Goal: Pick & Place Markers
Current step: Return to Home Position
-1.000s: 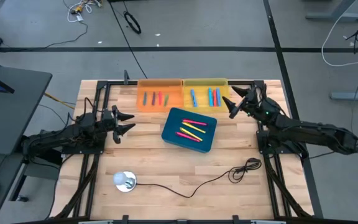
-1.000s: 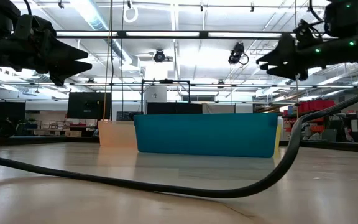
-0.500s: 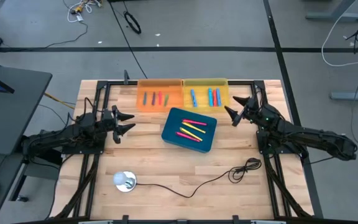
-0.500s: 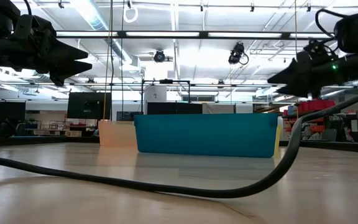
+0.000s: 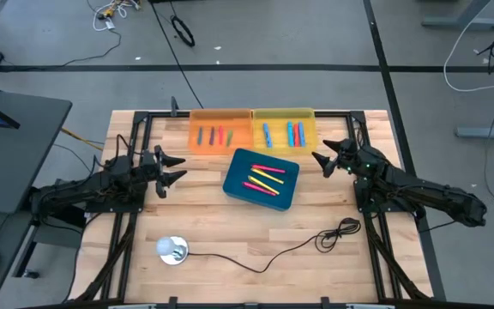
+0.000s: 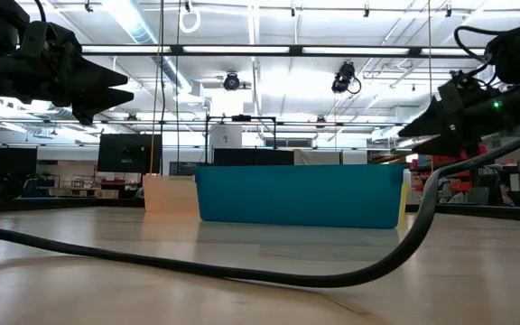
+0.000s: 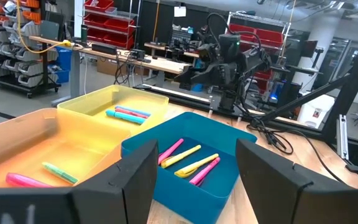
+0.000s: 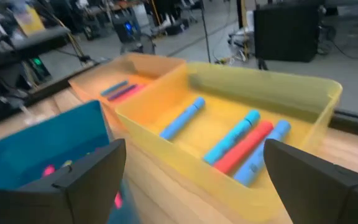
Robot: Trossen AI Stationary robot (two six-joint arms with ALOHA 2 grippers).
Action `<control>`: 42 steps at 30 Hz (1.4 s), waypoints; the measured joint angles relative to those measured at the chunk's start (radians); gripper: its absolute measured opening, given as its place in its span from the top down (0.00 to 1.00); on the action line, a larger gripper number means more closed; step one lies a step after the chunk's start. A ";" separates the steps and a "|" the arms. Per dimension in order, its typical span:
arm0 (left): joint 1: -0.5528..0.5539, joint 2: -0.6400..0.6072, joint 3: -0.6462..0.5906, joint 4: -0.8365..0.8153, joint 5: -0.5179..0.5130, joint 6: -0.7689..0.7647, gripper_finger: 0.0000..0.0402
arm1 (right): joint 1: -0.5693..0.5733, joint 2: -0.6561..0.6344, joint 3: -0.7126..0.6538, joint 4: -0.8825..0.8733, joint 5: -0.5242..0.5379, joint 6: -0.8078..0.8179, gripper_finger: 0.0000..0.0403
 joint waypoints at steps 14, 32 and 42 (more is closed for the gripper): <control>0.000 0.000 0.000 0.000 0.000 -0.001 0.45 | 0.000 -0.215 0.001 -0.008 -0.050 -0.009 0.06; 0.000 0.000 0.000 0.000 0.000 0.000 0.45 | 0.009 -0.278 0.002 -0.020 -0.121 -0.011 0.06; 0.000 0.000 0.000 0.000 0.000 0.000 0.45 | 0.009 -0.277 0.002 -0.020 -0.119 -0.012 0.06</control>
